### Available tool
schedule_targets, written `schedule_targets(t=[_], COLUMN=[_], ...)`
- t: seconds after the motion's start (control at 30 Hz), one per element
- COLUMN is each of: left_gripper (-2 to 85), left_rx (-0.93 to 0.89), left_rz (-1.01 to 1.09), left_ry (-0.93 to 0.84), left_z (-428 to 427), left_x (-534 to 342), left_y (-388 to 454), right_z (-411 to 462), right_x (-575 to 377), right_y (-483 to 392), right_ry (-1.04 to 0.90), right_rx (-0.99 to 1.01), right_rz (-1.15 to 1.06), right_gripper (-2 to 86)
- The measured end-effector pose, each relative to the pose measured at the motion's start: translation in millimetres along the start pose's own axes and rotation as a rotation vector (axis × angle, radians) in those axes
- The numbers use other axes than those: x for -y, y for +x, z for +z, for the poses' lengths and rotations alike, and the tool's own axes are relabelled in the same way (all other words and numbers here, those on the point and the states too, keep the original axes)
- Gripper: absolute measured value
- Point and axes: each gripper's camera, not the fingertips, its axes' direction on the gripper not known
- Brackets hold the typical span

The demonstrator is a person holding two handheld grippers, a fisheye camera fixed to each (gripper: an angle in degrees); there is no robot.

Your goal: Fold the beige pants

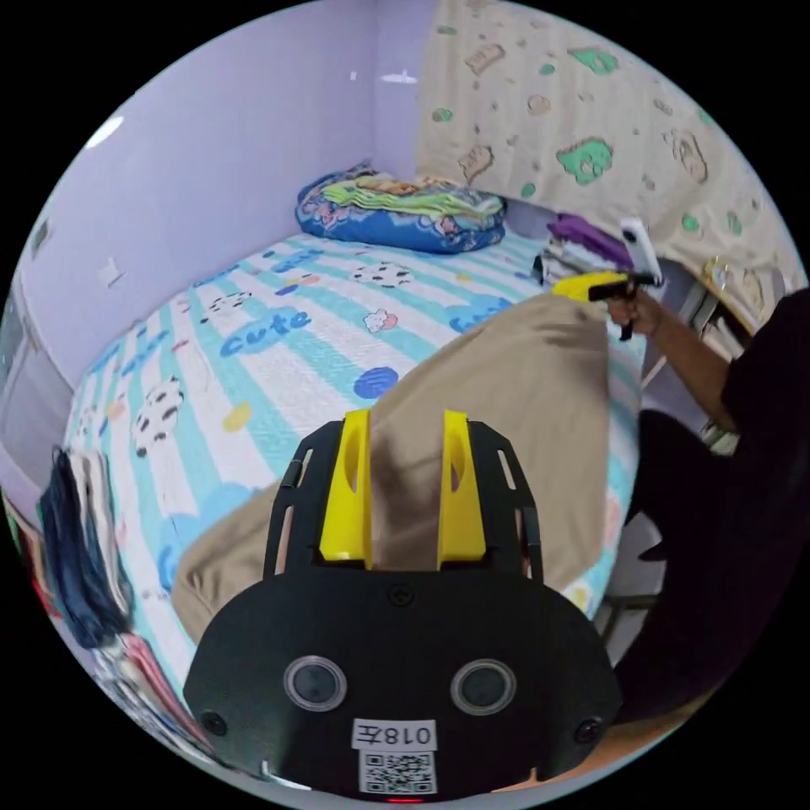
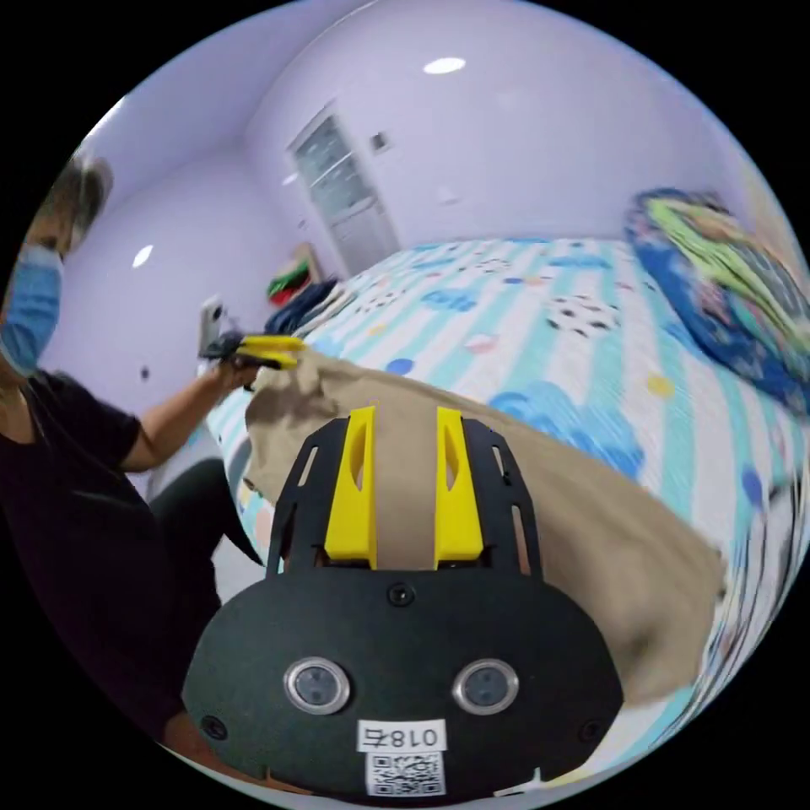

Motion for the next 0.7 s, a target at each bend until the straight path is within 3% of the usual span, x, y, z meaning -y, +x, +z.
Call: schedule_targets(t=[0.17,0.37,0.53,0.7], left_gripper=[11.4,9.8,0.8,-0.1], left_rx=[0.014,0.018,0.149,0.239], left_rz=[0.089,0.019,0.031,-0.005], left_ry=[-0.137,-0.201,-0.197,-0.085], left_z=[43,74,76,64], left_x=[17,16,20,20], left_y=[1,0,26,39], right_z=[108,171,156,129], right_x=[67,76,76,76], right_y=[-43,-56,-70,-71], right_ry=[-0.252,-0.449,-0.419,-0.327], right_rx=[-0.048,-0.113,-0.103,-0.153], right_rz=[-0.267,-0.316,-0.343,-0.339], right_gripper=[10.1,9.6,3.0,2.2])
